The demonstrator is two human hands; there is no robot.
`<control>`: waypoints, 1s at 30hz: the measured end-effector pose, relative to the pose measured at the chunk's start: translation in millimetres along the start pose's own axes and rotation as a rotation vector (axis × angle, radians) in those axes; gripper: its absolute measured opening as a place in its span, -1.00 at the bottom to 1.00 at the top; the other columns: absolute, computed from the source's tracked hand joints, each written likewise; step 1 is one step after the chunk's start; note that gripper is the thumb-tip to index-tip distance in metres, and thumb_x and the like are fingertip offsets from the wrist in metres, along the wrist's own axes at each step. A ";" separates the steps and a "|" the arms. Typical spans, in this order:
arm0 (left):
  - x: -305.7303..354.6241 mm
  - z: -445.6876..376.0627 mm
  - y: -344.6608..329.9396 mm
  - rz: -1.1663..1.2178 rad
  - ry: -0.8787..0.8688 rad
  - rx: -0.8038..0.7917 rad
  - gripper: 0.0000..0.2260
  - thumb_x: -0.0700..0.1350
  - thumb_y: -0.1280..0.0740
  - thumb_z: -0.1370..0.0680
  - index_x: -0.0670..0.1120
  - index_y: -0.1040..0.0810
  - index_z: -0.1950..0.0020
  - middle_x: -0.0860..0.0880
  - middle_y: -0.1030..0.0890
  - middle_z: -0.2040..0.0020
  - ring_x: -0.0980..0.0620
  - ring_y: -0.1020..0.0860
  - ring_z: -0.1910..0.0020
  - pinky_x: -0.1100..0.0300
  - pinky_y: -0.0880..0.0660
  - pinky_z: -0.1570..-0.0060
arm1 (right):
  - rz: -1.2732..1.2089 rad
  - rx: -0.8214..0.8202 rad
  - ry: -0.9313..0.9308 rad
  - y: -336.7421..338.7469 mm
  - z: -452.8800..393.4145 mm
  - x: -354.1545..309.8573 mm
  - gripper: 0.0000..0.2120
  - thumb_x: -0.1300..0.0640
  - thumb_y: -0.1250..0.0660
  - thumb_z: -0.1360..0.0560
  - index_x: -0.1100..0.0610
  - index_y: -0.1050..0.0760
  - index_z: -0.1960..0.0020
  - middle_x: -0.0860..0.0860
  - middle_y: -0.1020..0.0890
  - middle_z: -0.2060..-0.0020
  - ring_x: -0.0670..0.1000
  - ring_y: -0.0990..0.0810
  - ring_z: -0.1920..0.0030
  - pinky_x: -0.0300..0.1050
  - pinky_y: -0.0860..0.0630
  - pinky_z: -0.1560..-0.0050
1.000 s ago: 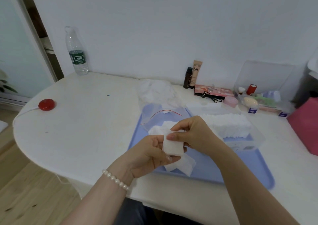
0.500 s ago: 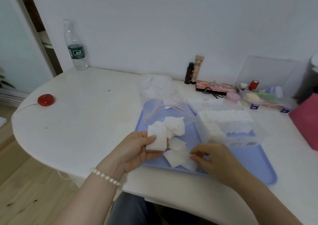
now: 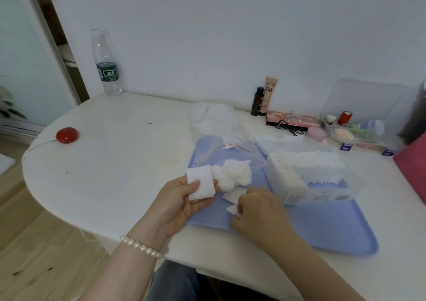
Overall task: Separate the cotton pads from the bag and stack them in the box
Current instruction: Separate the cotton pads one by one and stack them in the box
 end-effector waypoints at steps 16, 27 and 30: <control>-5.7 -6.5 -26.3 -0.038 0.008 -0.072 -0.79 -0.33 -0.12 -0.59 -0.29 -0.54 -0.06 -0.28 -0.64 -0.04 -0.16 -0.66 0.07 0.06 -0.59 0.09 | -0.495 0.332 -0.109 85.2 17.1 70.2 -0.89 0.25 -0.35 -0.47 0.16 -0.60 0.22 -0.08 -0.56 0.29 -0.21 -0.50 0.24 -0.50 -0.33 0.25; -14.4 -4.8 -51.9 -0.145 0.089 -0.190 -0.76 -0.34 -0.14 -0.58 -0.34 -0.52 -0.17 -0.24 -0.64 -0.07 -0.14 -0.64 -0.02 0.06 -0.61 0.04 | -1.297 -0.080 -0.091 61.5 -13.4 42.1 -0.87 0.40 -0.31 -0.44 0.24 -0.60 0.19 0.07 -0.65 0.37 0.04 -0.59 0.37 -0.19 -0.57 0.34; -25.6 2.4 -65.1 -0.199 0.142 -0.282 -0.77 -0.33 -0.17 -0.56 -0.30 -0.55 -0.14 -0.22 -0.65 -0.07 -0.11 -0.64 -0.03 0.09 -0.60 0.02 | -1.206 -0.220 -0.053 45.1 -16.4 29.1 -0.87 0.36 -0.31 -0.46 0.22 -0.63 0.13 0.06 -0.64 0.33 0.06 -0.54 0.31 -0.18 -0.52 0.33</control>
Point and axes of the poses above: each hand's wrist, its own z-axis away from the middle knuckle, its own y-axis out of the back of the hand, x = y × z, the point moved 10 cm from there along -z, towards the middle knuckle
